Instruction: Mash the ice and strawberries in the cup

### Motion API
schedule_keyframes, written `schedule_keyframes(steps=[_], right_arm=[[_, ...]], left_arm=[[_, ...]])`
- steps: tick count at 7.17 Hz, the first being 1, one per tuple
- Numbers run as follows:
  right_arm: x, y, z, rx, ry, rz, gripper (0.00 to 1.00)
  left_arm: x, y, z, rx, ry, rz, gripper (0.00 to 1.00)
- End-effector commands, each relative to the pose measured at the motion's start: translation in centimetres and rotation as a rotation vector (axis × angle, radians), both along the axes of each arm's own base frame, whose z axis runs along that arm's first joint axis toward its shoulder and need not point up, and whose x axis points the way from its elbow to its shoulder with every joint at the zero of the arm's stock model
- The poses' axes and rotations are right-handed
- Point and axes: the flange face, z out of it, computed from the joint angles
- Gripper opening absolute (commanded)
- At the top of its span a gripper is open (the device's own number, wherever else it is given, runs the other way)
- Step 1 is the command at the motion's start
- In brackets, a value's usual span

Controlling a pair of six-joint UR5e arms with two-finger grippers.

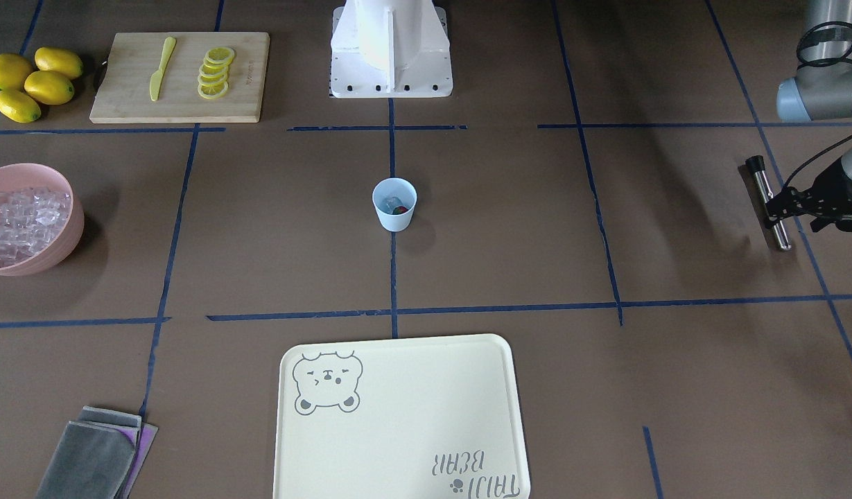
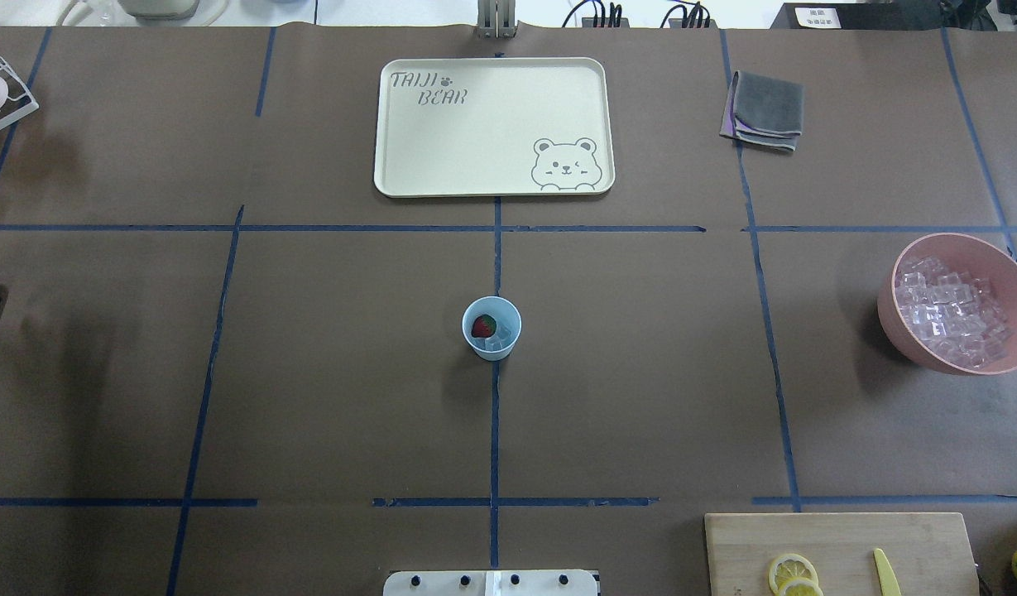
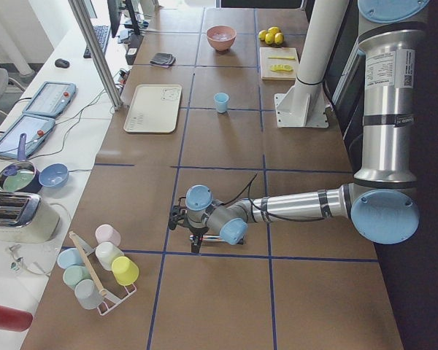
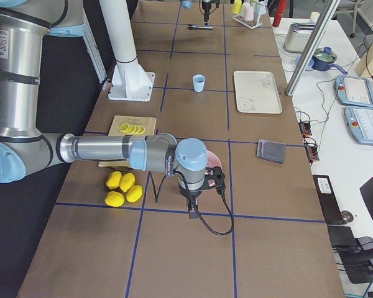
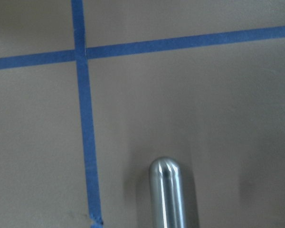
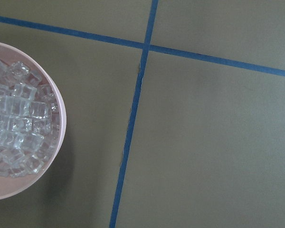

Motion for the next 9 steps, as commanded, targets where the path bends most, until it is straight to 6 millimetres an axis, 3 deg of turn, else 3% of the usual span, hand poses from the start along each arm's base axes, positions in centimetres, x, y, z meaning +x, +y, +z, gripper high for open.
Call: schedule_keyframes(steps=[1, 2, 3, 6, 7, 8, 9], right_arm=[[0.0, 0.0, 0.0, 0.000, 0.001, 0.000, 0.99], [0.0, 0.0, 0.0, 0.000, 0.000, 0.000, 0.99], [0.0, 0.0, 0.0, 0.000, 0.001, 0.000, 0.99], [0.0, 0.1, 0.1, -0.002, 0.000, 0.000, 0.99], [0.0, 0.1, -0.1, 0.001, 0.000, 0.000, 0.99], [0.0, 0.0, -0.1, 0.003, 0.000, 0.000, 0.99], [0.0, 0.1, -0.1, 0.001, 0.000, 0.000, 0.99]], left_arm=[[0.5, -0.5, 0.0, 0.004, -0.001, 0.008, 0.65], [0.6, -0.4, 0.0, 0.004, -0.003, 0.013, 0.36], [0.9, -0.4, -0.2, 0.016, 0.004, 0.016, 0.13], [0.9, -0.6, -1.2, 0.034, 0.014, 0.015, 0.00], [1.2, -1.3, -4.9, 0.101, 0.044, 0.016, 0.00], [1.5, -2.0, -10.5, 0.242, 0.105, 0.019, 0.00], [2.9, -4.9, -16.7, 0.529, 0.165, 0.095, 0.03]])
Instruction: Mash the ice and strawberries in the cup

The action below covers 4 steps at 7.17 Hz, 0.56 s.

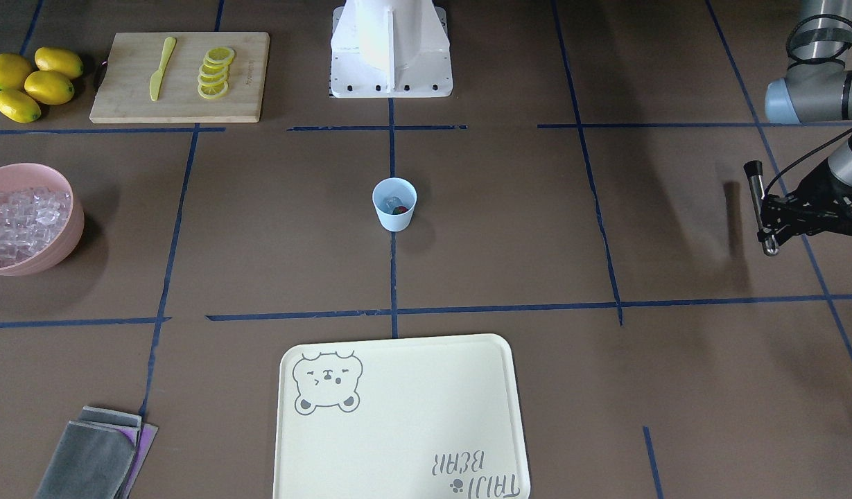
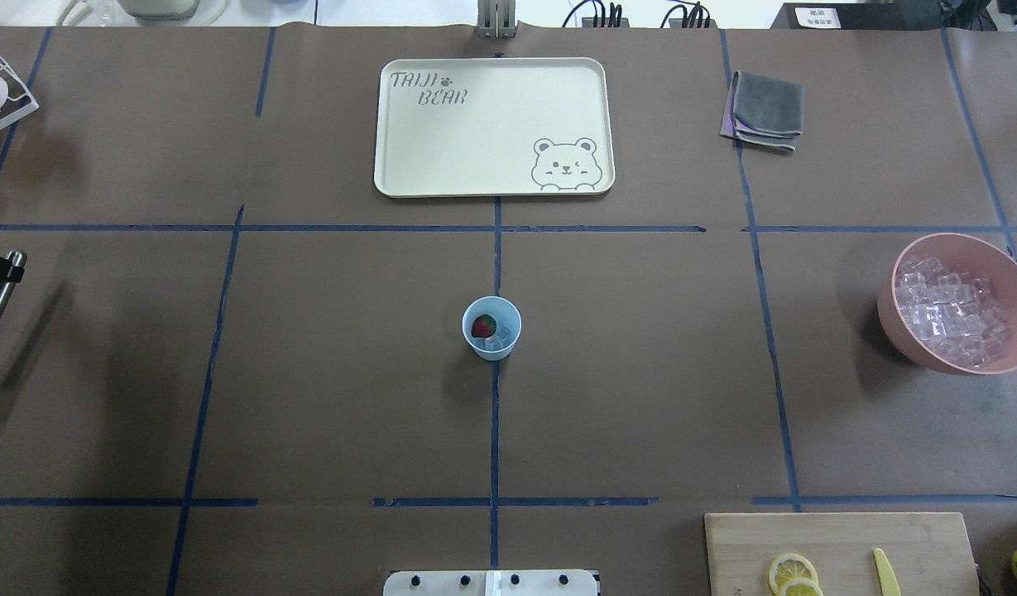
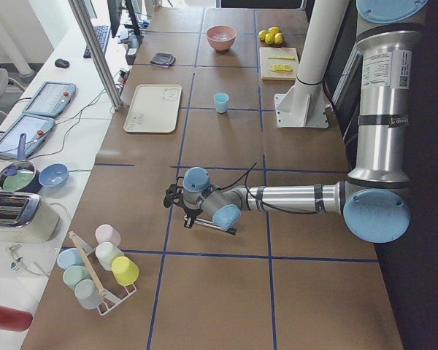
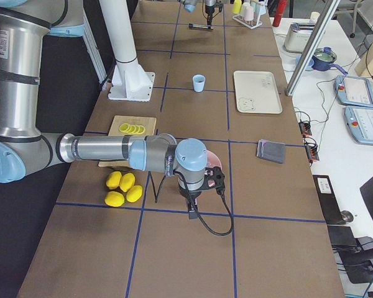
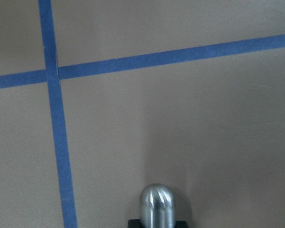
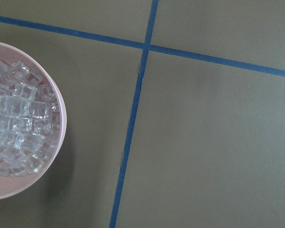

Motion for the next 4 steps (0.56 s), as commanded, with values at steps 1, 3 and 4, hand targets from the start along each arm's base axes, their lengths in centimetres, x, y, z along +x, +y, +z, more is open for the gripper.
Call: schedule_keyframes(steps=[1, 3, 4], right_arm=[[0.0, 0.0, 0.0, 0.000, 0.000, 0.000, 0.99], [0.0, 0.0, 0.0, 0.000, -0.002, 0.000, 0.99], [-0.1, 0.0, 0.1, -0.003, -0.012, 0.002, 0.99]], left_arm=[[2.5, -5.1, -13.0, 0.465, 0.095, 0.096, 0.04], [4.6, -6.0, -22.3, 0.531, 0.216, 0.065, 0.03], [8.8, -4.7, -25.9, 0.668, 0.311, 0.121, 0.00]])
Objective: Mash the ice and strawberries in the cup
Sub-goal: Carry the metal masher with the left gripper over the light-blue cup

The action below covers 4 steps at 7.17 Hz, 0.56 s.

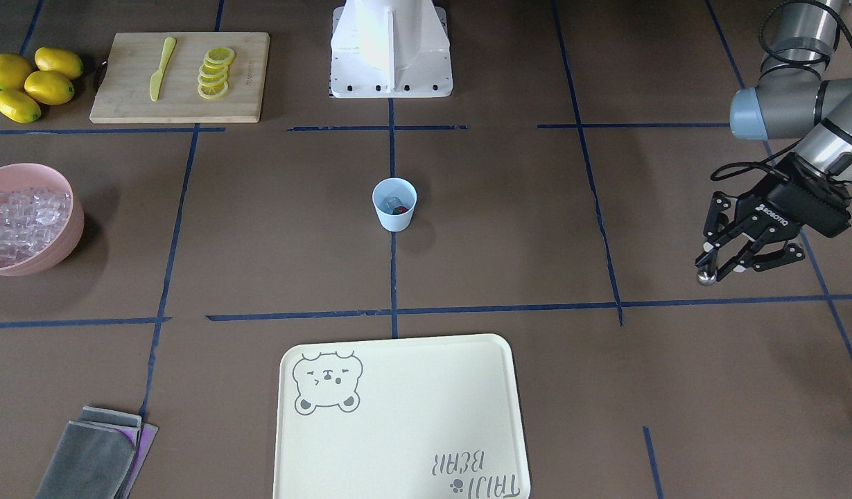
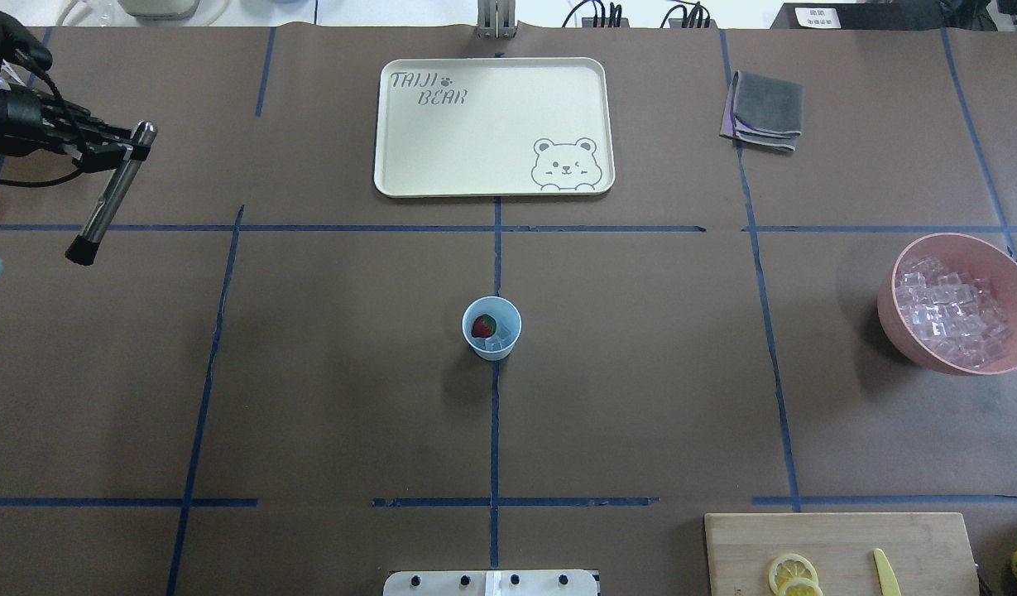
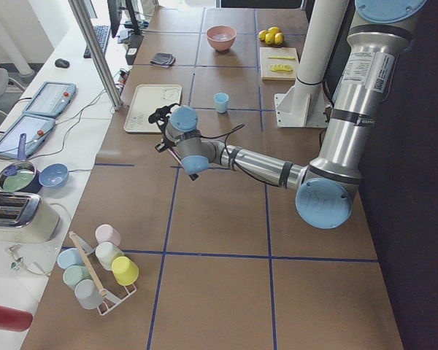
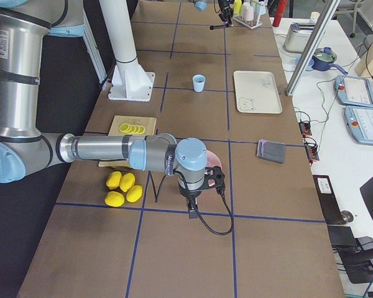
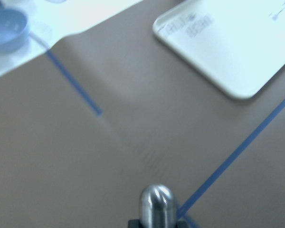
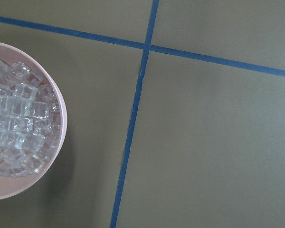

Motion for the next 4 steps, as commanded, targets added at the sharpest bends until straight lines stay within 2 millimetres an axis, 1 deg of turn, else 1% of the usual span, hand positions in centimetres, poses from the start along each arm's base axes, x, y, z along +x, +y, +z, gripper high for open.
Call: schedule_keyframes(steps=[1, 2, 3, 4], right_arm=[[-0.1, 0.0, 0.0, -0.001, -0.021, 0.002, 0.99], [-0.1, 0.0, 0.0, -0.001, -0.021, 0.002, 0.99], [-0.1, 0.0, 0.0, -0.002, -0.021, 0.003, 0.99], [-0.1, -0.1, -0.1, -0.001, -0.021, 0.003, 0.99]], left_arm=[[7.7, 3.6, -8.0, 0.227, 0.173, 0.118, 0.00], [9.7, 3.2, -12.3, 0.328, 0.219, 0.099, 0.00], [14.1, 5.0, -17.5, 0.435, 0.290, 0.091, 0.00], [16.5, 6.5, -21.1, 0.513, 0.368, 0.040, 0.00]])
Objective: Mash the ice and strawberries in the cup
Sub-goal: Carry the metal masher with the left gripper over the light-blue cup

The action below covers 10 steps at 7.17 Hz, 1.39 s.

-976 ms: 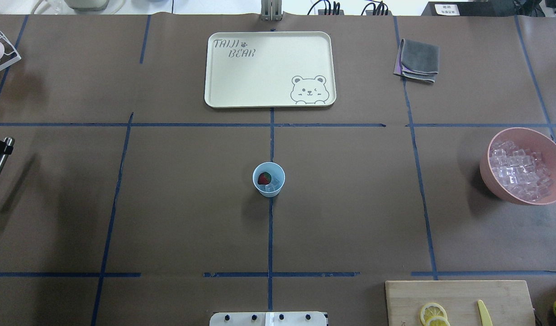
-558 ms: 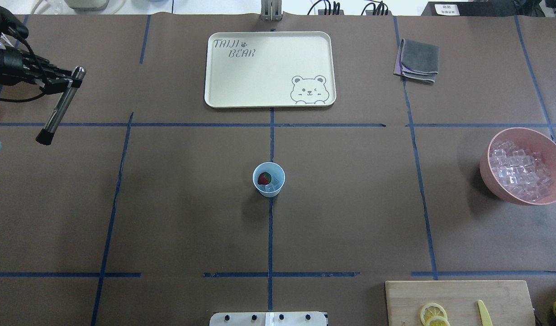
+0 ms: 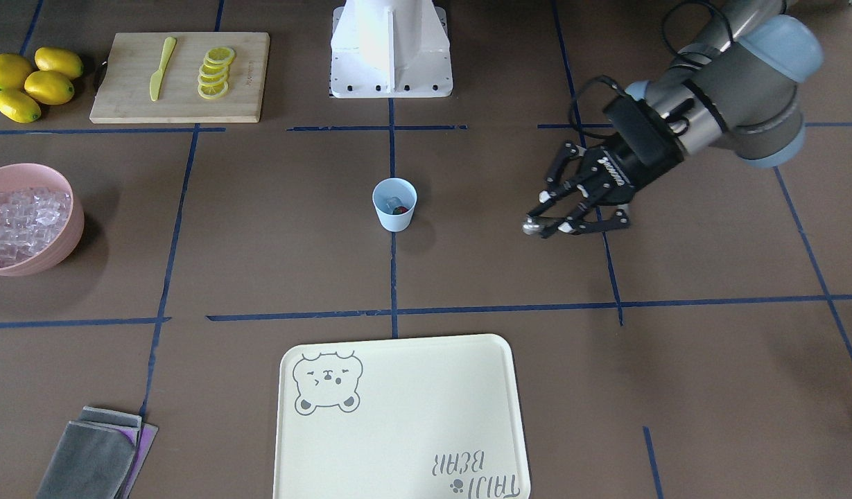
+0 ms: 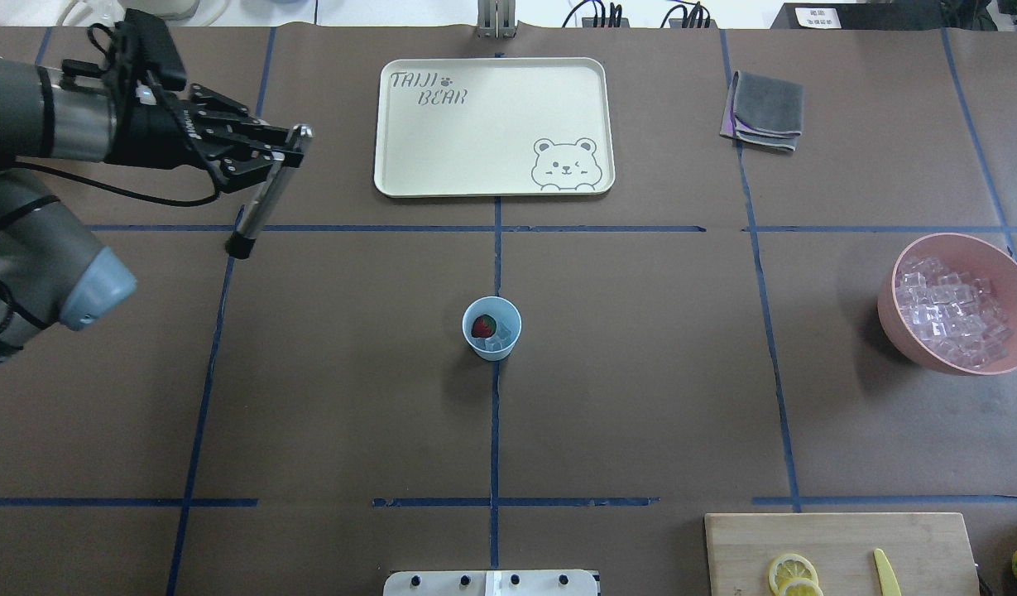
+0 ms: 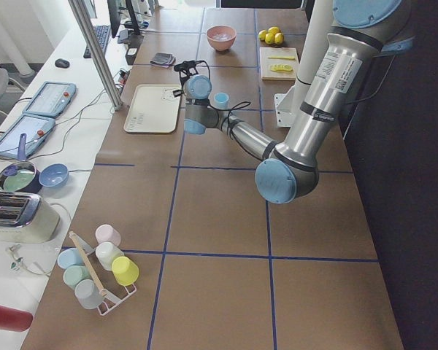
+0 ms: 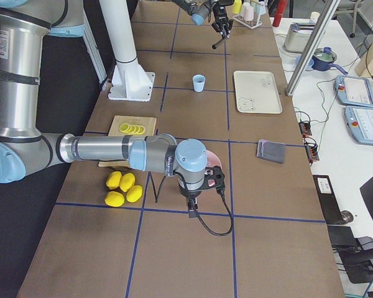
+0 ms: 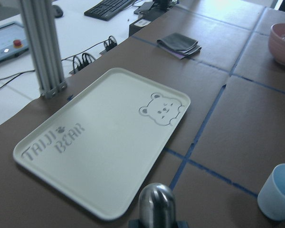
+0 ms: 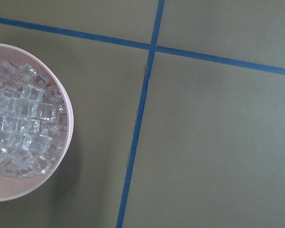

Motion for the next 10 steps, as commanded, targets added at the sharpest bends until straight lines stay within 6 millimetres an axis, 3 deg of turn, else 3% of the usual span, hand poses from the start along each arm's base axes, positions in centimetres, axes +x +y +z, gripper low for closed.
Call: schedule_keyframes(steps=[1, 3, 4, 5, 6, 7, 10], right_arm=[[0.0, -0.1, 0.0, 0.000, -0.001, 0.002, 0.99], [0.0, -0.1, 0.0, 0.000, -0.001, 0.002, 0.99], [0.0, -0.1, -0.1, 0.000, -0.001, 0.002, 0.99], [0.0, -0.1, -0.1, 0.000, -0.001, 0.002, 0.99], [0.0, -0.1, -0.1, 0.001, 0.000, 0.002, 0.99], [0.0, -0.1, -0.1, 0.000, -0.001, 0.002, 0.99], [0.0, -0.1, -0.3, 0.004, 0.000, 0.002, 0.99]], left_arm=[[4.7, 3.6, -7.7, 0.180, 0.191, -0.082, 0.00], [6.7, 6.8, -9.5, 0.315, 0.303, -0.122, 0.00], [8.1, 9.1, -9.6, 0.330, 0.372, -0.101, 0.00], [10.1, 11.3, -8.6, 0.319, 0.452, -0.116, 0.00], [12.2, 12.5, -6.4, 0.324, 0.504, -0.099, 0.00], [12.9, 12.3, -4.5, 0.328, 0.527, -0.105, 0.00], [14.2, 11.7, -1.7, 0.326, 0.519, -0.106, 0.00]])
